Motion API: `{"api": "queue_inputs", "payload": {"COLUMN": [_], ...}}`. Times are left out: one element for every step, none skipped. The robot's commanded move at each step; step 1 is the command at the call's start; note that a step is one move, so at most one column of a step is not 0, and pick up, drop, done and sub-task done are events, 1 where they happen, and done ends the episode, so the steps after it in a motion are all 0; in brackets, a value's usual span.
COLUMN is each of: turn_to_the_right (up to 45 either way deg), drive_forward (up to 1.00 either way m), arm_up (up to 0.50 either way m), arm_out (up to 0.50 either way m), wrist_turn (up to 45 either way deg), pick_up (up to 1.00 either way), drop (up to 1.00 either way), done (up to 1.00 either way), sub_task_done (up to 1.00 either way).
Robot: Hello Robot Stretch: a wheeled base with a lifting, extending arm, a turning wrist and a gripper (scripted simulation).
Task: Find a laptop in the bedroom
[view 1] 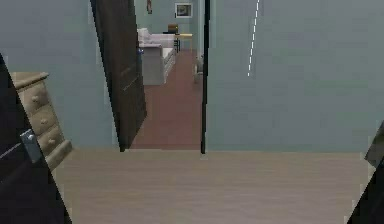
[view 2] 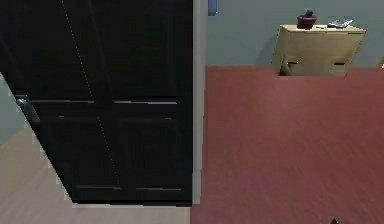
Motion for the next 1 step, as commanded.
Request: {"api": "queue_inputs", "payload": {"turn_to_the_right": [0.0], "drive_forward": [1.00], "arm_up": [0.00], "arm_out": [0.00], "wrist_turn": [0.0], "pick_up": [0.00], "drop": [0.00], "done": [0.00], "sub_task_done": [0.00]}}
